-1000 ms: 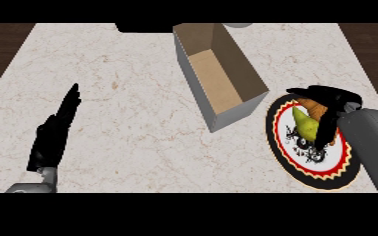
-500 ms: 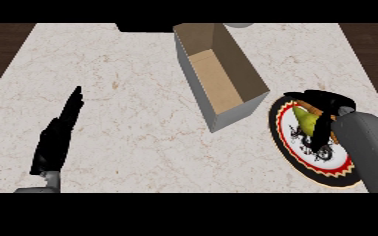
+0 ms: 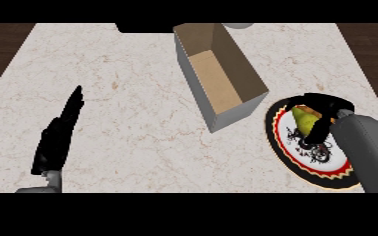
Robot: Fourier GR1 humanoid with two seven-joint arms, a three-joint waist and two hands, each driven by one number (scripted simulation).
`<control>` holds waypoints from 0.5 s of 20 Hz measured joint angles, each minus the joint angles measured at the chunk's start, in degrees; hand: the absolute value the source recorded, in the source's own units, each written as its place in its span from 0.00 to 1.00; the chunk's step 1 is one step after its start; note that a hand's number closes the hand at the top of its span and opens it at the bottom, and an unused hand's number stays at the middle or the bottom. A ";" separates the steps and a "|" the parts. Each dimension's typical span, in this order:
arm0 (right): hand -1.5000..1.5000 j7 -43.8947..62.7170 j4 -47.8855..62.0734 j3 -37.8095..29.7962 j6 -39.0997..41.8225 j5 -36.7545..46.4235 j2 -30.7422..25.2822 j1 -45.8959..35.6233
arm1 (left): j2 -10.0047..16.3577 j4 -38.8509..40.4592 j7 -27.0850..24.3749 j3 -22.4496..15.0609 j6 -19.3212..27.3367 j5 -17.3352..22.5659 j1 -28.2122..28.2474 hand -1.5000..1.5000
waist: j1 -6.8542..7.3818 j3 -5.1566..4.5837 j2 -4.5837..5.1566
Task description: Pick the pear from the plate and place it in the cardboard box
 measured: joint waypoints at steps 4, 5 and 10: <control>1.00 -2.64 -0.51 0.36 -5.55 3.01 -0.59 0.75 | 0.27 0.41 -0.43 1.04 -1.15 0.43 -0.02 0.50 | -0.04 -0.08 -0.05; 1.00 -2.69 -0.52 0.69 -7.54 4.02 -0.09 0.83 | 0.14 1.12 -0.37 1.17 -1.00 0.19 -0.71 0.50 | -0.10 -0.15 -0.05; 1.00 -0.24 -3.56 -0.93 -16.74 6.50 0.90 3.50 | -0.24 1.22 -0.71 1.57 -1.11 -0.09 -0.19 0.50 | -0.44 -0.07 -0.15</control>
